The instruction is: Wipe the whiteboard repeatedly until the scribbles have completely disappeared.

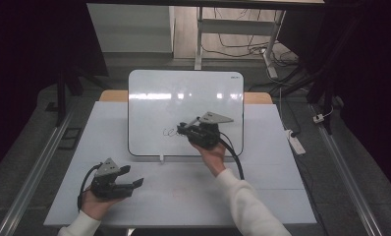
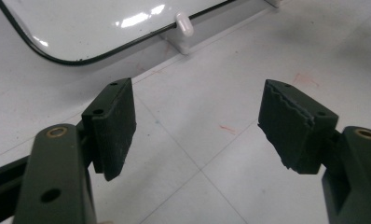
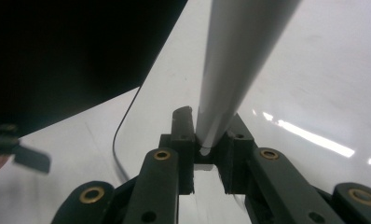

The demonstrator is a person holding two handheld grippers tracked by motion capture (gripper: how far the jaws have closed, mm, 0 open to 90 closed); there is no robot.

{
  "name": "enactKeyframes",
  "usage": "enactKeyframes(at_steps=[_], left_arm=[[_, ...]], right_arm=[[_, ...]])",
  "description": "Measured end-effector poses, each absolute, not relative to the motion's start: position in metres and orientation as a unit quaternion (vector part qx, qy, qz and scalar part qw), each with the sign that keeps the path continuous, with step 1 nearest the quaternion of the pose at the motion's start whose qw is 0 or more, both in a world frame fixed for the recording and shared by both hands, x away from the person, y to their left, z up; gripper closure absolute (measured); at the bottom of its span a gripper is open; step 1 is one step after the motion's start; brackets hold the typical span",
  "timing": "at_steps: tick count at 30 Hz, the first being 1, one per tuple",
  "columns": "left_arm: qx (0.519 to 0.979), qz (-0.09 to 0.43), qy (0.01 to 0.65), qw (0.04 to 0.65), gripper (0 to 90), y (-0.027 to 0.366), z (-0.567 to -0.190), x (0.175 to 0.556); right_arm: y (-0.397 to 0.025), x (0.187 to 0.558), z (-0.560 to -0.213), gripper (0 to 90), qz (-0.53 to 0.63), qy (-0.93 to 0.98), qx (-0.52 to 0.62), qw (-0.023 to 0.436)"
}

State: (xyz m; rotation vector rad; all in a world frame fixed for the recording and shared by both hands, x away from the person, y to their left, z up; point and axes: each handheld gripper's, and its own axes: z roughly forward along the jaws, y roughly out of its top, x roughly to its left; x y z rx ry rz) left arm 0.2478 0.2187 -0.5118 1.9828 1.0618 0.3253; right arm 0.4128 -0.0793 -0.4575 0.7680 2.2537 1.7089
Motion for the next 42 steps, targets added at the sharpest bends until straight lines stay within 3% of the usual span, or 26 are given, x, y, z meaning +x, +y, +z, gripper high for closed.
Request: enactKeyframes(at_steps=[5, 11, 15, 21, 25, 29, 34, 39, 42], left_arm=[[0.791, 0.133, 0.426, 0.419, 28.5, 0.221, -0.514, 0.249], [0.785, 0.134, 0.431, 0.423, 28.5, 0.226, -0.515, 0.25], [0.787, 0.134, 0.43, 0.422, 28.5, 0.224, -0.515, 0.25], [0.785, 0.135, 0.431, 0.424, 28.5, 0.226, -0.515, 0.25], [0.784, 0.134, 0.432, 0.424, 28.5, 0.226, -0.515, 0.25], [0.785, 0.133, 0.432, 0.424, 28.5, 0.226, -0.515, 0.25], [0.784, 0.136, 0.432, 0.425, 28.5, 0.227, -0.515, 0.249], [0.784, 0.134, 0.433, 0.425, 28.5, 0.227, -0.515, 0.25], [0.784, 0.135, 0.433, 0.424, 28.5, 0.227, -0.516, 0.25]], right_arm=[[-0.046, 0.432, -0.464, 77.8, 0.561, 0.78, 0.246, 0.125], [-0.031, 0.431, -0.48, 77.9, 0.539, 0.804, 0.227, 0.11], [-0.032, 0.434, -0.473, 77.9, 0.538, 0.802, 0.22, 0.14], [-0.019, 0.426, -0.482, 78.0, 0.528, 0.818, 0.194, 0.12], [-0.032, 0.436, -0.473, 78.0, 0.547, 0.794, 0.227, 0.138], [-0.025, 0.426, -0.483, 78.1, 0.528, 0.817, 0.199, 0.115], [-0.041, 0.434, -0.475, 78.1, 0.546, 0.792, 0.232, 0.144], [-0.03, 0.42, -0.484, 78.1, 0.516, 0.825, 0.185, 0.14], [-0.046, 0.429, -0.476, 78.1, 0.531, 0.806, 0.215, 0.149]])
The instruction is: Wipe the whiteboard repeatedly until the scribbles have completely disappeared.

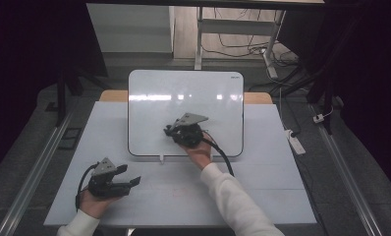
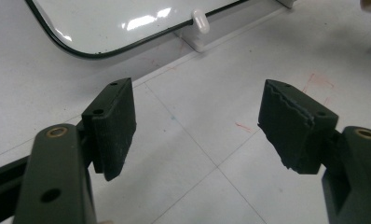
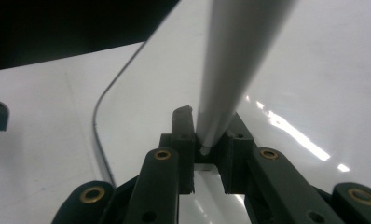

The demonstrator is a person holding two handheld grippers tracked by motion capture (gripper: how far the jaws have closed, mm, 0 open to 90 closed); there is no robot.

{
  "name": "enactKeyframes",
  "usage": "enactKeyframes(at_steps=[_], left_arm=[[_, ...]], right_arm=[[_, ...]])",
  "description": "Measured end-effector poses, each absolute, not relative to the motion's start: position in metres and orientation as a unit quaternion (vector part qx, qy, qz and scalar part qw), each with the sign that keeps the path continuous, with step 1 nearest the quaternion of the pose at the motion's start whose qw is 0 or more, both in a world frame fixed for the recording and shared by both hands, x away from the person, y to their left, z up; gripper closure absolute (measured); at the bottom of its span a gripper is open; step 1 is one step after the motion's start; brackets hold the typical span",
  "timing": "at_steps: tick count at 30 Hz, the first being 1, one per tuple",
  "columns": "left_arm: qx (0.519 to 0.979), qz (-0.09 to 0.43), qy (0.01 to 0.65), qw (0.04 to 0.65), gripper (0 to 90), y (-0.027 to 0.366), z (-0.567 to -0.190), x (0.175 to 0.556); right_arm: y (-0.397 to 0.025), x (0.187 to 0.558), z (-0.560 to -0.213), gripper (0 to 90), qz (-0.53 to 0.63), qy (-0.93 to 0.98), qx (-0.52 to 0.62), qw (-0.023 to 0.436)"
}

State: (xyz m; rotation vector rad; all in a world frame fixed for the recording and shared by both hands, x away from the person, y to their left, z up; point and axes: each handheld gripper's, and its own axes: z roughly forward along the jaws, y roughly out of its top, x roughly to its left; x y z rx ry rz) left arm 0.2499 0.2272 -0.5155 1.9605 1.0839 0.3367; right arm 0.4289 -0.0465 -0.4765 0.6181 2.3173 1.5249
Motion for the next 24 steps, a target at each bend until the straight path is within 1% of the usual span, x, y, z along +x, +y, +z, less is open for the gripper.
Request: enactKeyframes(at_steps=[3, 5, 7, 8, 10, 11, 13, 15, 17, 19, 21, 23, 24], left_arm=[[0.783, 0.136, 0.433, 0.425, 28.5, 0.227, -0.515, 0.25], [0.784, 0.134, 0.434, 0.424, 28.5, 0.227, -0.516, 0.251], [0.783, 0.134, 0.434, 0.424, 28.4, 0.227, -0.516, 0.251], [0.782, 0.135, 0.435, 0.425, 28.4, 0.227, -0.516, 0.25], [0.782, 0.136, 0.435, 0.425, 28.5, 0.228, -0.515, 0.25], [0.781, 0.136, 0.435, 0.426, 28.5, 0.228, -0.515, 0.25], [0.782, 0.134, 0.436, 0.426, 28.4, 0.228, -0.516, 0.251], [0.782, 0.133, 0.436, 0.425, 28.4, 0.228, -0.516, 0.252], [0.782, 0.134, 0.436, 0.425, 28.4, 0.228, -0.516, 0.251], [0.782, 0.134, 0.436, 0.425, 28.4, 0.228, -0.516, 0.25], [0.782, 0.135, 0.435, 0.426, 28.4, 0.227, -0.516, 0.25], [0.782, 0.134, 0.436, 0.425, 28.4, 0.227, -0.516, 0.252], [0.782, 0.134, 0.436, 0.425, 28.4, 0.227, -0.516, 0.252]], right_arm=[[-0.054, 0.432, -0.474, 78.1, 0.542, 0.791, 0.238, 0.152], [-0.04, 0.421, -0.483, 78.1, 0.527, 0.813, 0.205, 0.142], [-0.04, 0.419, -0.484, 78.1, 0.516, 0.822, 0.189, 0.149], [-0.045, 0.423, -0.482, 78.1, 0.527, 0.812, 0.203, 0.146], [-0.059, 0.432, -0.475, 78.1, 0.549, 0.785, 0.242, 0.158], [-0.062, 0.433, -0.474, 78.2, 0.553, 0.78, 0.249, 0.158], [-0.058, 0.428, -0.477, 78.1, 0.546, 0.788, 0.241, 0.151], [-0.047, 0.42, -0.485, 78.1, 0.527, 0.813, 0.209, 0.133], [-0.049, 0.419, -0.485, 78.1, 0.519, 0.818, 0.201, 0.143], [-0.062, 0.426, -0.479, 78.1, 0.538, 0.796, 0.235, 0.149], [-0.065, 0.426, -0.479, 78.1, 0.546, 0.786, 0.249, 0.152], [-0.057, 0.419, -0.484, 78.1, 0.531, 0.804, 0.224, 0.145], [-0.055, 0.416, -0.485, 78.1, 0.522, 0.813, 0.21, 0.151]])
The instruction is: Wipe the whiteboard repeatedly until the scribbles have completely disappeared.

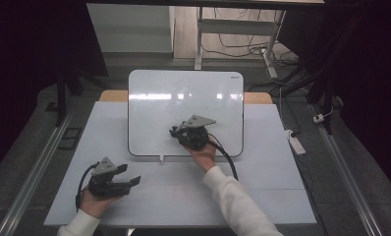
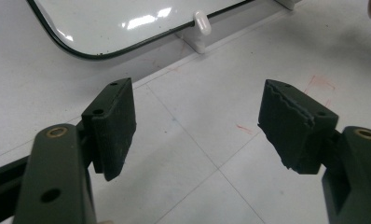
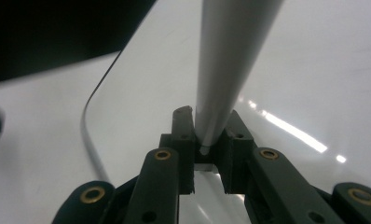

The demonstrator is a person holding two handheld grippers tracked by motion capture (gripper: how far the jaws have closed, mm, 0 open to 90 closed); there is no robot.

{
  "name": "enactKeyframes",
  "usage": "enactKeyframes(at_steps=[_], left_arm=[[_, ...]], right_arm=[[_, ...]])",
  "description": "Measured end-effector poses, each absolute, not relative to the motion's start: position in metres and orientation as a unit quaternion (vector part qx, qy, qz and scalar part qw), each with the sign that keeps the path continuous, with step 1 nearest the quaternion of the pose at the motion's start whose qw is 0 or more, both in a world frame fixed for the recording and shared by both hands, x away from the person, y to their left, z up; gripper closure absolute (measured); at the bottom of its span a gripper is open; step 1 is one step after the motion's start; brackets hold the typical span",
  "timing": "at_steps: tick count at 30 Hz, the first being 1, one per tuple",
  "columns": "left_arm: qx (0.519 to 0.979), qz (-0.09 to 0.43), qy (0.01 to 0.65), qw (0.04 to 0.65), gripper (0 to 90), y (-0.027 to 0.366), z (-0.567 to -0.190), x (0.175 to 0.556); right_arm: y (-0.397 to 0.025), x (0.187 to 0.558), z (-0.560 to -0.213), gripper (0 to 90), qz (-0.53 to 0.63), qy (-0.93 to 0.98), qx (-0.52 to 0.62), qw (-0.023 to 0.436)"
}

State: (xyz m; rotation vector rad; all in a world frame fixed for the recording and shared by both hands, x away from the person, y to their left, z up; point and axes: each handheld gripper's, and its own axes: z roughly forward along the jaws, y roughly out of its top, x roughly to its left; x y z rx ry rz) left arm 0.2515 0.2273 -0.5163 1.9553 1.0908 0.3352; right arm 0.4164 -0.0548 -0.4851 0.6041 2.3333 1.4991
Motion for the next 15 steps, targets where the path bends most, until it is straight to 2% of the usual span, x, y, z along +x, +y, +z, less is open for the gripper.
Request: enactKeyframes(at_steps=[5, 10, 15], left_arm=[[0.781, 0.135, 0.436, 0.426, 28.4, 0.228, -0.516, 0.251], [0.782, 0.133, 0.437, 0.424, 28.3, 0.227, -0.517, 0.253], [0.781, 0.134, 0.438, 0.426, 28.3, 0.227, -0.516, 0.252]], right_arm=[[-0.085, 0.432, -0.471, 78.1, 0.553, 0.769, 0.272, 0.171], [-0.063, 0.417, -0.484, 78.1, 0.522, 0.811, 0.211, 0.16], [-0.081, 0.426, -0.477, 78.1, 0.545, 0.782, 0.257, 0.162]])
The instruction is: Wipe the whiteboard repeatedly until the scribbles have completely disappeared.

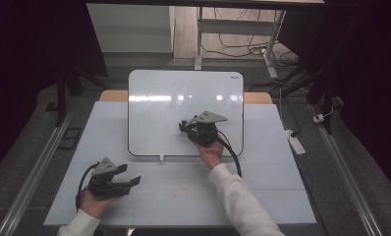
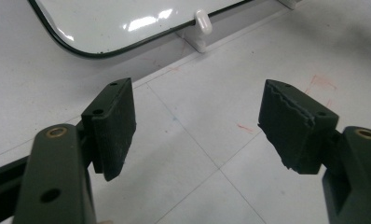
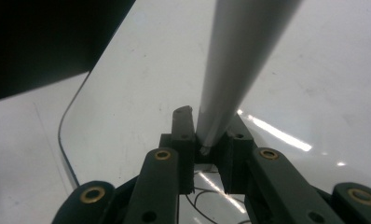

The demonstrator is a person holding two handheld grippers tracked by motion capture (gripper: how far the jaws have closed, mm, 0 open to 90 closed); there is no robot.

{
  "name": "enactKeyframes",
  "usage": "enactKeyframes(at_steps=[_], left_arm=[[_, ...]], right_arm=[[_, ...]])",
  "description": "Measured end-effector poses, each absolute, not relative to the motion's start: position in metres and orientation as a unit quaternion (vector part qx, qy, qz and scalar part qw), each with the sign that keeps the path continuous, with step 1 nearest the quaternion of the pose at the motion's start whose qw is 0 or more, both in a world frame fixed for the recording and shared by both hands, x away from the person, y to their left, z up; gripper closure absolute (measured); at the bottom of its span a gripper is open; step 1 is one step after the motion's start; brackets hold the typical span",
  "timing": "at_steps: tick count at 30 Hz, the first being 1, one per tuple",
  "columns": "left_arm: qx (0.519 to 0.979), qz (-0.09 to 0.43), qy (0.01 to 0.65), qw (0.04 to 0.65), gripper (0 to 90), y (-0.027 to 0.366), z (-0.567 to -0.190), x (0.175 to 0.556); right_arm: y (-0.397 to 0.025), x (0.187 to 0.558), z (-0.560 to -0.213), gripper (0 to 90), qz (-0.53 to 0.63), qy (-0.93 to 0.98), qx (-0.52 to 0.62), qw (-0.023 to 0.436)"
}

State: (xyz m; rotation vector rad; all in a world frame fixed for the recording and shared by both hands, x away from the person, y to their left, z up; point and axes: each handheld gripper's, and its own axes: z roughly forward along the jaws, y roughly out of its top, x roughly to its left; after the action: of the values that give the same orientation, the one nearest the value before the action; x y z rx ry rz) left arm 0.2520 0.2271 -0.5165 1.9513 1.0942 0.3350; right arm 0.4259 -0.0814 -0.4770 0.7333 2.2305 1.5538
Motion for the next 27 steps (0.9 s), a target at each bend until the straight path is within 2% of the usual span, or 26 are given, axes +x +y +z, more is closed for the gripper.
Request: enactKeyframes(at_steps=[4, 8, 13, 17, 20, 21, 22, 27], left_arm=[[0.783, 0.132, 0.437, 0.423, 28.3, 0.227, -0.517, 0.253], [0.781, 0.135, 0.436, 0.427, 28.3, 0.227, -0.516, 0.251], [0.782, 0.132, 0.439, 0.423, 28.3, 0.227, -0.517, 0.253], [0.779, 0.135, 0.438, 0.427, 28.3, 0.228, -0.516, 0.251], [0.78, 0.133, 0.439, 0.426, 28.3, 0.228, -0.517, 0.253], [0.78, 0.132, 0.439, 0.426, 28.3, 0.227, -0.517, 0.254], [0.781, 0.132, 0.439, 0.425, 28.3, 0.227, -0.518, 0.254], [0.78, 0.133, 0.437, 0.427, 28.3, 0.227, -0.517, 0.252]], right_arm=[[-0.072, 0.417, -0.482, 78.1, 0.512, 0.816, 0.21, 0.167], [-0.096, 0.43, -0.473, 78.1, 0.552, 0.77, 0.274, 0.166], [-0.073, 0.412, -0.486, 78.1, 0.514, 0.815, 0.205, 0.17], [-0.102, 0.428, -0.474, 78.2, 0.551, 0.767, 0.275, 0.177], [-0.095, 0.424, -0.477, 78.2, 0.546, 0.775, 0.265, 0.174], [-0.077, 0.413, -0.487, 78.1, 0.525, 0.806, 0.221, 0.16], [-0.074, 0.41, -0.487, 78.2, 0.516, 0.813, 0.208, 0.173], [-0.108, 0.428, -0.471, 78.1, 0.544, 0.768, 0.276, 0.195]])
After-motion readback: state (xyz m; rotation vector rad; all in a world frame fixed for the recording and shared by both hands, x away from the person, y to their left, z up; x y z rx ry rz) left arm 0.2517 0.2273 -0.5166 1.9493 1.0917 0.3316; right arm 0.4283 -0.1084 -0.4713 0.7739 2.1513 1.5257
